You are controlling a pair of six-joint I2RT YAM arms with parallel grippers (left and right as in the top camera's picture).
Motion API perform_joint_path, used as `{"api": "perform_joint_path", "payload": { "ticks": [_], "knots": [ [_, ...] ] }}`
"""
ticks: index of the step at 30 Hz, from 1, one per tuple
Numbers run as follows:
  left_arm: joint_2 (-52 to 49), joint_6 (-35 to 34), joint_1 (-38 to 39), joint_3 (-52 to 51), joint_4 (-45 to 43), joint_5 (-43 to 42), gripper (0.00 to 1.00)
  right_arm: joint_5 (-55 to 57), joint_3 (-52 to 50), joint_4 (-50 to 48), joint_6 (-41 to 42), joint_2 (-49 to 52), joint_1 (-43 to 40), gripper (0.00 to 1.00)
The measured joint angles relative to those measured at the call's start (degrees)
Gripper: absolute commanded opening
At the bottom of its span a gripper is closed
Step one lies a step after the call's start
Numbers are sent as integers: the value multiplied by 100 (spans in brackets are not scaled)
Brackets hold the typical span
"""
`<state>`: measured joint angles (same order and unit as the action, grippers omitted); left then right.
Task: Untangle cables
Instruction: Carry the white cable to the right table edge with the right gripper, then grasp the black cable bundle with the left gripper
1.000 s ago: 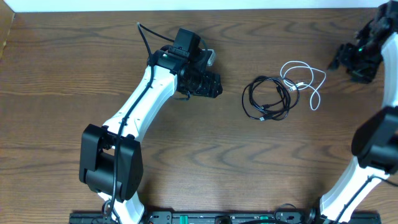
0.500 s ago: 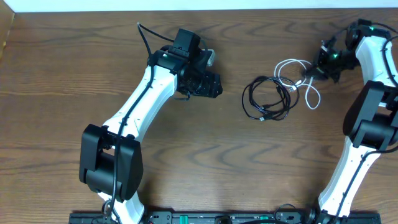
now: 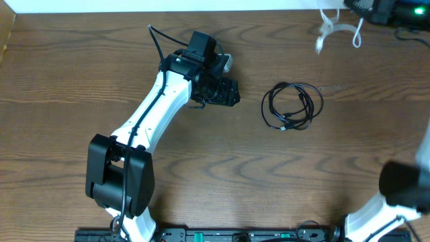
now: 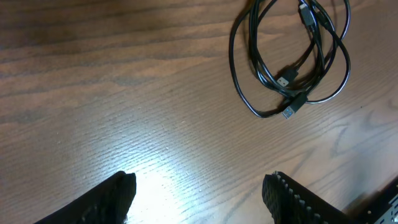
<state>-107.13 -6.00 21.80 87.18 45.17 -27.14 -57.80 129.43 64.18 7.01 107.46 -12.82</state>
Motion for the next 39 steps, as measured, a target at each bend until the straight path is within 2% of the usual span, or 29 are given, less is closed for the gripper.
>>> {"api": "perform_joint_path", "payload": {
  "ticks": [2,6,14,21,28,31,32,33,34,39],
  "knots": [
    [0,0,0,0,4,0,70,442,50,-37,17,-682,31,1],
    [0,0,0,0,13,0,70,1438,63,-42,173,-1161,31,1],
    [0,0,0,0,17,0,70,2695,48,50,306,-1021,-120,1],
    [0,0,0,0,20,0,70,3580,37,-557,323,-227,-468,1],
    [-2,0,0,0,0,2,70,4717,2,-2463,481,1115,-1123,1],
    [-2,0,0,0,-20,-2,70,5141,2,-2940,658,1690,-1355,1],
    [-2,0,0,0,-22,0,70,5261,2,-3014,691,1858,-1405,22],
    [-2,0,0,0,-22,0,70,5364,2,-3106,717,2050,-1456,87],
    [-2,0,0,0,-28,-2,70,5484,2,-3145,767,2352,-1515,99],
    [-2,0,0,0,-70,0,70,5425,-79,-2680,813,2833,-1591,99]
  ]
}}
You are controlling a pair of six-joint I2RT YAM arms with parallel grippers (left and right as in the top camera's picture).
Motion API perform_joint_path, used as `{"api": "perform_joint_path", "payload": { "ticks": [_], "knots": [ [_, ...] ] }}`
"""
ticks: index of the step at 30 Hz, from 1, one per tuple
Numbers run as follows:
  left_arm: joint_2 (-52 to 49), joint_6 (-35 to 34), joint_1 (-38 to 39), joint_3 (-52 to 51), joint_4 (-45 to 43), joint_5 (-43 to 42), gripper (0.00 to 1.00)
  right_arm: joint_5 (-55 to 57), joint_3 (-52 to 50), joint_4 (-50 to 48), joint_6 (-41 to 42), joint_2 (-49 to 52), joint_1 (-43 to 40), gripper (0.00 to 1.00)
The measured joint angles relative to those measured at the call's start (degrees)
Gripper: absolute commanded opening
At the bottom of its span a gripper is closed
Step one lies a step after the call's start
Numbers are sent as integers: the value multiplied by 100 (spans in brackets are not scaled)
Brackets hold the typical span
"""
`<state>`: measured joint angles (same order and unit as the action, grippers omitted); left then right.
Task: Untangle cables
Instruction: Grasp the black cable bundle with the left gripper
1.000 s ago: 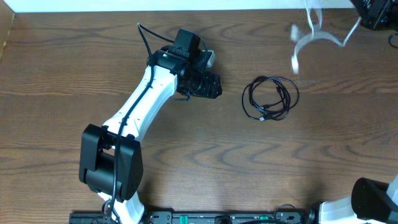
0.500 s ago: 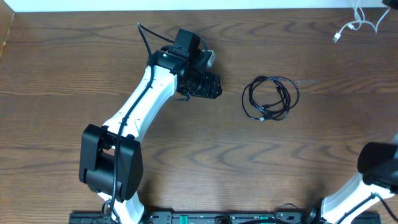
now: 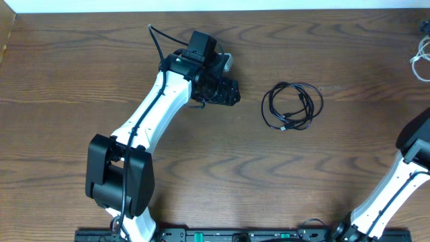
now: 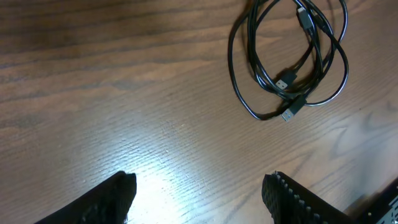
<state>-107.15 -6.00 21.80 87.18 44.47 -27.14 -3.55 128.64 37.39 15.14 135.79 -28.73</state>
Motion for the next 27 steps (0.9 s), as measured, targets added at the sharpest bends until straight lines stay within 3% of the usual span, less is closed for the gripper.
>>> {"api": "perform_joint_path", "payload": {
  "ticks": [4,16,18,21,25,27],
  "knots": [
    [0,0,0,0,-61,0,70,-343,-2,433,24,-205,0,99],
    [-2,2,470,-2,-704,0,71,-1816,138,3156,-286,-2286,396,99],
    [-28,0,654,-2,-946,0,71,-1891,142,3480,-448,-2262,546,86],
    [-188,0,946,0,-1331,-2,71,-1921,90,3744,-562,-2120,728,78],
    [-697,-114,1285,-2,-1880,-2,71,-1663,-83,3971,-669,-2035,975,75],
    [-911,-306,1373,-2,-2046,0,71,-1539,-118,4017,-673,-2035,1043,64]
  ]
}}
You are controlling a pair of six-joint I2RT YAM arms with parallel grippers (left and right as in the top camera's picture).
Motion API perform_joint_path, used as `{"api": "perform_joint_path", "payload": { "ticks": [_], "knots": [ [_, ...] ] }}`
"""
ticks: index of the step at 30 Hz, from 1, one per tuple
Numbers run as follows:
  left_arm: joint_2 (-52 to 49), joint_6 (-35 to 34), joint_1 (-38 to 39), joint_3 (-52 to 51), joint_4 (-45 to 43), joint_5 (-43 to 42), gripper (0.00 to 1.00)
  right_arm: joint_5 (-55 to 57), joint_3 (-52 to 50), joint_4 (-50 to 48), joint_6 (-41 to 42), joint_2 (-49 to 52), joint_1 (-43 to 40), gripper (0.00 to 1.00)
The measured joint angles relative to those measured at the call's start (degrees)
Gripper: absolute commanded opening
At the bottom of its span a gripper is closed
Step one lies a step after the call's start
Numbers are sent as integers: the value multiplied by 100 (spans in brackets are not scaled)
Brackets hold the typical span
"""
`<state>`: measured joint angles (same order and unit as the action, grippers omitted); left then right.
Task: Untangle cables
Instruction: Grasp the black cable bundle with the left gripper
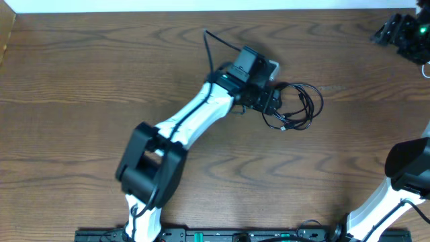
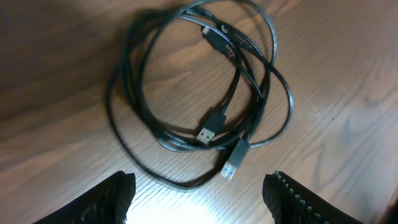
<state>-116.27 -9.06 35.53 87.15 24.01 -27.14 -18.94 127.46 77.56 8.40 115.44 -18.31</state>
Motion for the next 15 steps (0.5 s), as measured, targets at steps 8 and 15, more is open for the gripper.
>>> {"api": "perform_joint_path", "payload": {
  "ticks": [8,15],
  "knots": [
    [-514,-953,313,-2,-348,238,68,251,-424,-127,33,0,192,61],
    [-525,-2085,496,-2,-369,1331,57,289,-752,-258,35,0,271,61]
  ]
}}
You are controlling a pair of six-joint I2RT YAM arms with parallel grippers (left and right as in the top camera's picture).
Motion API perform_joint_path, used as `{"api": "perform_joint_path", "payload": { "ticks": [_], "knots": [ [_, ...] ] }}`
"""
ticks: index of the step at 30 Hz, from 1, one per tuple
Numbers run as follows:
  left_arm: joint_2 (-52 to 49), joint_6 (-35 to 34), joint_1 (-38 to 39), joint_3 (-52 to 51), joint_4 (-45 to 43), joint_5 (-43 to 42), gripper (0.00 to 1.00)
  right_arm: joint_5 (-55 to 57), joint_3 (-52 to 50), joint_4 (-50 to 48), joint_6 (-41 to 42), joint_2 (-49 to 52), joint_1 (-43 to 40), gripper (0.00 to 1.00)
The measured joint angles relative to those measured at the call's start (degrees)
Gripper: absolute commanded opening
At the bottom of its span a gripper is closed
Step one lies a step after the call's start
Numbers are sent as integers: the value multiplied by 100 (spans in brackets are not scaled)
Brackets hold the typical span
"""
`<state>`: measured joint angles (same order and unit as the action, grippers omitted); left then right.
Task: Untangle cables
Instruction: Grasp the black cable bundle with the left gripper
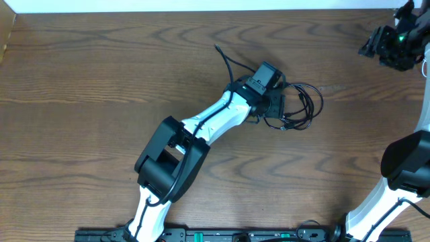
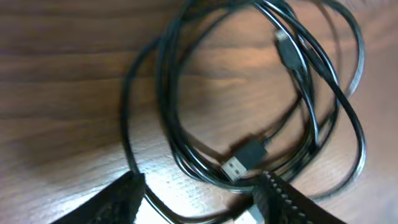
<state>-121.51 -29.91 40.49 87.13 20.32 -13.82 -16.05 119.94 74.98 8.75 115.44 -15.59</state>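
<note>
A coil of black cable [image 1: 299, 106] with USB plugs lies on the wooden table right of centre. My left gripper [image 1: 275, 107] hangs over its left side, open. In the left wrist view the loops [image 2: 249, 93] fill the frame, a USB plug [image 2: 239, 163] lies between the two fingertips [image 2: 277, 199], and the left gripper [image 2: 199, 199] stands low over the strands without closing on them. My right gripper [image 1: 384, 44] is at the far right top edge, dark and blurred; its jaws do not show clearly.
The wooden table [image 1: 80, 101] stretches bare to the left and front. A white cable [image 1: 425, 66] shows at the right edge by the right arm. The arm bases stand along the front edge.
My left gripper has moved a little further right and lower over the coil; the cable now looks larger and the plug sits between the fingertips. The right arm has shifted slightly.
At first my left gripper hung open well left of the coil, and the right arm moved about at the far right with a white cable. Then the left arm was reaching right to the coil's left edge, and now stands open low over the loops.
</note>
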Motion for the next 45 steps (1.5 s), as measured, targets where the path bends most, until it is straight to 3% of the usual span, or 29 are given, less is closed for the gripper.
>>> {"api": "perform_joint_path", "payload": {
  "ticks": [6,13,16,27,30,32,34,41,45],
  "knots": [
    [0,-461,205,0,-293,693,44,2,-15,-4,0,0,4,61],
    [-208,-643,302,0,-396,1032,41,2,-17,0,0,0,4,61],
    [-328,-686,302,0,-422,1080,33,4,-17,0,0,0,4,61],
    [-345,-741,302,0,-490,1163,32,4,-17,0,-2,0,13,62],
    [-411,-752,302,0,-527,1204,23,4,-17,0,0,0,13,63],
    [-463,-745,302,0,-533,1252,8,2,-17,0,0,0,13,63],
    [-470,-774,302,0,-535,1292,8,4,-17,0,0,0,13,63],
    [-424,-83,302,0,-391,1434,7,7,-17,28,-2,0,28,63],
    [98,444,267,-44,-24,1440,7,-68,-17,39,-76,0,133,63]
  ]
}}
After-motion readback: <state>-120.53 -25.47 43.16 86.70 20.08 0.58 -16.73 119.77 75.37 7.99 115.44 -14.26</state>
